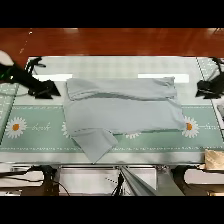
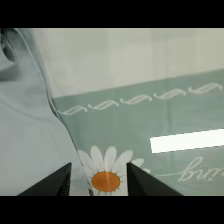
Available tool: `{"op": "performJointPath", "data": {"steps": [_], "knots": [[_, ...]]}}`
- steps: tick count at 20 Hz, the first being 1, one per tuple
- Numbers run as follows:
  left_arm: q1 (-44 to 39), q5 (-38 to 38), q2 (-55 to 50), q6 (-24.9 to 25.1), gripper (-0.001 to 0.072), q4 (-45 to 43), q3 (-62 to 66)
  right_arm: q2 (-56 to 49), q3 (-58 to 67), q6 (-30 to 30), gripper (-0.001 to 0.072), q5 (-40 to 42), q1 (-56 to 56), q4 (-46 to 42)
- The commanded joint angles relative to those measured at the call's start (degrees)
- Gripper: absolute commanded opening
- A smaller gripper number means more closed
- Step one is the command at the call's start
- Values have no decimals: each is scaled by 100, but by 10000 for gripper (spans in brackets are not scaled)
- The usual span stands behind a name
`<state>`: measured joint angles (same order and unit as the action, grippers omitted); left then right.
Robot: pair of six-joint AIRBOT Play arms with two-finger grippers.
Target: Fold the shirts.
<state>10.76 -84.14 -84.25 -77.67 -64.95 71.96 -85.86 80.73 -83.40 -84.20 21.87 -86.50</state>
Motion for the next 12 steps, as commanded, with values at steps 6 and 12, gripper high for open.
{"op": "performJointPath", "data": {"steps": [6, 12], "knots": [[511, 916, 2105, 933, 540, 1617, -4024, 1113, -2109, 1025, 479, 866, 1016, 2017], [-109, 1266, 2116, 922, 540, 1613, -4616, 1123, -2205, 1029, 478, 929, 1010, 2306]]}}
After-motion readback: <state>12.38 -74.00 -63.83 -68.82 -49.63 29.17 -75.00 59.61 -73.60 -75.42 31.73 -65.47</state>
